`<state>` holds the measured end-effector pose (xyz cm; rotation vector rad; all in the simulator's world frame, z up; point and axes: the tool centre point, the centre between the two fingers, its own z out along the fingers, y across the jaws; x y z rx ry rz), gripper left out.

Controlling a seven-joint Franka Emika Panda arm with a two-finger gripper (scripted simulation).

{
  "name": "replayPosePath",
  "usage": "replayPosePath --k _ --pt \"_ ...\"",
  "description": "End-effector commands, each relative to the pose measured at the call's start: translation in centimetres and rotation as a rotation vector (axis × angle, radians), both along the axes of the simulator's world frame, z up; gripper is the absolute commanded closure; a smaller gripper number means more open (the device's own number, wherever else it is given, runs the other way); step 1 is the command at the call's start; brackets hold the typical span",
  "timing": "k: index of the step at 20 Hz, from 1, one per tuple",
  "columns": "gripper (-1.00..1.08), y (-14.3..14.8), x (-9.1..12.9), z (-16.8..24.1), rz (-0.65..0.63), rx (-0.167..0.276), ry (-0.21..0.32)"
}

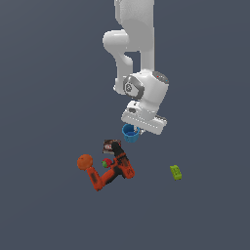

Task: Pick up a designated object from a clutter of objects.

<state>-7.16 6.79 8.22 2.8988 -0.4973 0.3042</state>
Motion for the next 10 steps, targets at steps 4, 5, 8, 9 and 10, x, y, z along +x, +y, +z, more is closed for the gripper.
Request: replayPosePath --k 4,5,8,9,10 --pt "1.08 -0.2 0.3 2.3 0.001 0.001 -0.001" --pt "1.08 -0.3 0.4 2.9 0.001 0.001 -0.001" --pt "1.08 -0.5 0.6 5.0 0.001 0.003 0.000" --pt "1.08 -0.6 0.7 5.8 0.001 0.003 0.000" --pt "1.08 -0.6 0.7 6.6 0.002 0.004 0.000"
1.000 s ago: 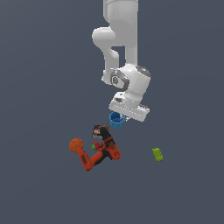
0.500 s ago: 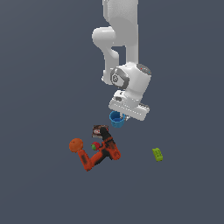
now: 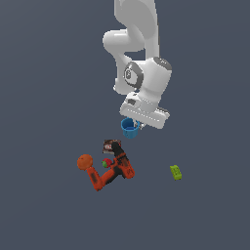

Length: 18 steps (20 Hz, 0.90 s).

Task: Pick up a designated object from a clutter of objects.

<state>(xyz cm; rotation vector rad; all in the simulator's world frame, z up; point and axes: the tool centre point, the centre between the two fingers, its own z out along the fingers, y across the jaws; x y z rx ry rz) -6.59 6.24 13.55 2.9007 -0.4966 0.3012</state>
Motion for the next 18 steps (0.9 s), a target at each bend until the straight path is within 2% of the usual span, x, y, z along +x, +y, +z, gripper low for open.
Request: replayPosePath --k 1,18 --pt "1.08 -0.2 0.3 2.2 0.001 0.003 -0.001" --pt "1.08 -1.8 2.2 19.0 0.002 0.008 0.000"
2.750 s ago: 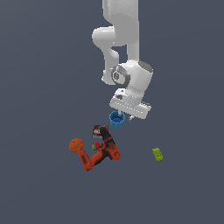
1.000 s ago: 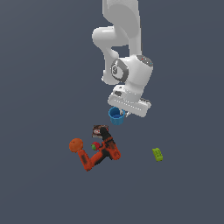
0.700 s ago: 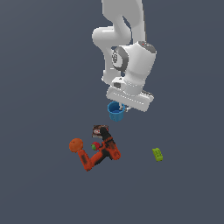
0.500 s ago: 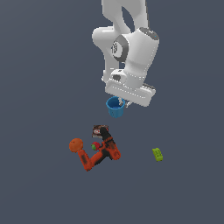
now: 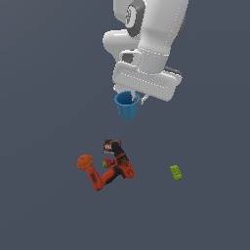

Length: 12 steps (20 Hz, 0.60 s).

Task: Pick up a designated object from a clutter of objects.

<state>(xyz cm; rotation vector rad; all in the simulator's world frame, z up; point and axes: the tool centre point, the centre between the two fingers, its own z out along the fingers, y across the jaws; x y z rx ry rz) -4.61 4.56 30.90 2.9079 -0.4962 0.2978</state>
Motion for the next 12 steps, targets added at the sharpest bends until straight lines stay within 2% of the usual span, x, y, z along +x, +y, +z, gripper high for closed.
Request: replayPosePath --k 1,12 --pt "1.08 -0.3 0.3 2.7 0.000 0.001 -0.002" --pt "1.08 -1.1 1.7 11.5 -0.002 -0.004 -0.005"
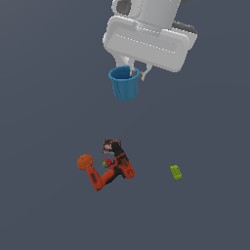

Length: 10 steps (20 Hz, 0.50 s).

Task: Pick up a designated object from a clutter of objects.

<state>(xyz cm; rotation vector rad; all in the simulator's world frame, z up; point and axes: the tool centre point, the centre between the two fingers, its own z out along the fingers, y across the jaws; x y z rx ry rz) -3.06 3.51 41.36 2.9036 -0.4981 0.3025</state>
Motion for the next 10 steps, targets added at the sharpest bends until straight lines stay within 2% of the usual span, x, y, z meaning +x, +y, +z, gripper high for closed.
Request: replayPosePath --k 1,10 --pt "1.08 -0.1 0.3 1.6 0.000 -0.001 -0.002" --pt "1.08 -0.3 0.8 3.7 -0.001 -0.004 -0.003"
